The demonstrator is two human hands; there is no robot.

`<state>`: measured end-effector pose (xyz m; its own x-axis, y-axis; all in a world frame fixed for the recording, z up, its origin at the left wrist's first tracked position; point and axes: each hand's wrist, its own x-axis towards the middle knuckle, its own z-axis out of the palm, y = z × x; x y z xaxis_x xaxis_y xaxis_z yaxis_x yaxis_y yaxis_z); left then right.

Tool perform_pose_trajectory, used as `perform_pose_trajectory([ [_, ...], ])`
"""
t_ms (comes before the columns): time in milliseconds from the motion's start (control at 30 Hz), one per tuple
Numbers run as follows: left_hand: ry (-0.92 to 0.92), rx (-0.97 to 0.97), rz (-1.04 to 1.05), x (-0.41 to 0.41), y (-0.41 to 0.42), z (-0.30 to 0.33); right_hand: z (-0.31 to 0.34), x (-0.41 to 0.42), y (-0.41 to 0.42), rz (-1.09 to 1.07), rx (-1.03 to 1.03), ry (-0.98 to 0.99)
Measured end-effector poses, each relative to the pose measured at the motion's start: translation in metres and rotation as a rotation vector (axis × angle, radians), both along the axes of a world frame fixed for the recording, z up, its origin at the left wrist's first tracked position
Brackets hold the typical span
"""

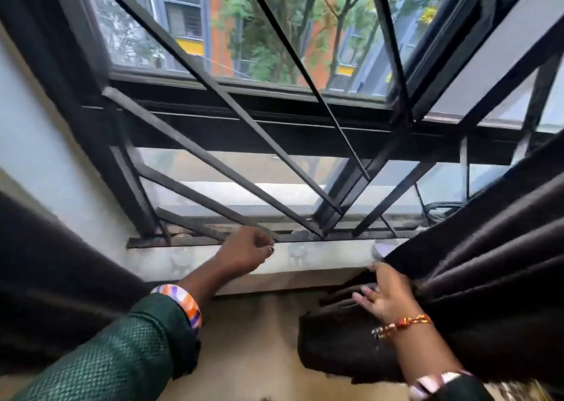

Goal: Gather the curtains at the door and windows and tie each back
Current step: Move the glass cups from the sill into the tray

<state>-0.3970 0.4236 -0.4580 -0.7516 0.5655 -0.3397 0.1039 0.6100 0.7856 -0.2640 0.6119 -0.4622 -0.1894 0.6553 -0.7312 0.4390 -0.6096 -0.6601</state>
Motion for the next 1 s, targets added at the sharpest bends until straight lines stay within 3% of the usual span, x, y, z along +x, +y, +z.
perform_pose_trajectory([
  [100, -0.013, 0.007, -0.065, 0.001, 0.025, -0.031, -0.018, -0.032, 0.009, 0.006, -0.186, 0.047],
  [233, -0.128, 0.099, 0.058, -0.009, 0.043, -0.092, -0.074, -0.067, 0.02, 0.089, -0.185, 0.024],
  [400, -0.398, 0.282, 0.747, -0.028, 0.044, -0.181, -0.155, -0.093, 0.036, 0.265, -0.089, -0.118],
  [500, -0.231, -0.016, 0.928, -0.038, 0.023, -0.229, -0.202, -0.102, 0.038, 0.507, 0.075, -0.205],
  [567, -0.155, -0.197, 0.936, -0.044, 0.006, -0.249, -0.231, -0.108, 0.039, 0.675, 0.247, -0.222],
  [700, -0.028, -0.302, 0.897, -0.062, -0.023, -0.275, -0.271, -0.127, 0.041, 0.907, 0.608, -0.313],
  [900, 0.142, -0.413, 0.717, -0.087, -0.05, -0.31, -0.293, -0.147, 0.037, 0.834, 0.743, -0.373],
  [1000, 0.153, -0.344, 0.746, -0.098, -0.056, -0.316, -0.294, -0.146, 0.035, 0.786, 0.796, -0.378],
])
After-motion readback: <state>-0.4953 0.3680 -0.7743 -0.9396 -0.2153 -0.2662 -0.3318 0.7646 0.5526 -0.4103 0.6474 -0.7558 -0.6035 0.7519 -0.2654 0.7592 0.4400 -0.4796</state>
